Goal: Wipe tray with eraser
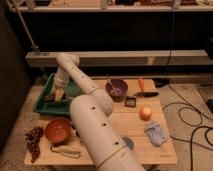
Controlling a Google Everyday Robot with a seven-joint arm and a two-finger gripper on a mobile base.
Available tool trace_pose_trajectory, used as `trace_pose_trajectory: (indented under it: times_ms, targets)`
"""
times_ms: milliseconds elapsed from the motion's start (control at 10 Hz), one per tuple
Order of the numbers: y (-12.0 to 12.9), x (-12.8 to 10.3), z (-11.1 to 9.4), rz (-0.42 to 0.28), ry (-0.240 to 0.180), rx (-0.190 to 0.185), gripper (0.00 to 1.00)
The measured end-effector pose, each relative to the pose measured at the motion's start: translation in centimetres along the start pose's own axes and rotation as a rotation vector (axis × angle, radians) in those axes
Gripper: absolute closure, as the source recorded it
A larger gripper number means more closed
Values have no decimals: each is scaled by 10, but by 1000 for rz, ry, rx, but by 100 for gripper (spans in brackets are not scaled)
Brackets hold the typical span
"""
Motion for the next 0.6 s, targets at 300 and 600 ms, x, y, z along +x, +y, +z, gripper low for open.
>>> trace_pose_trajectory:
  times_ms: [300, 600]
  targets:
    - [21, -12, 12, -45, -11, -34, 100]
    - [52, 4, 18, -41, -27, -64, 100]
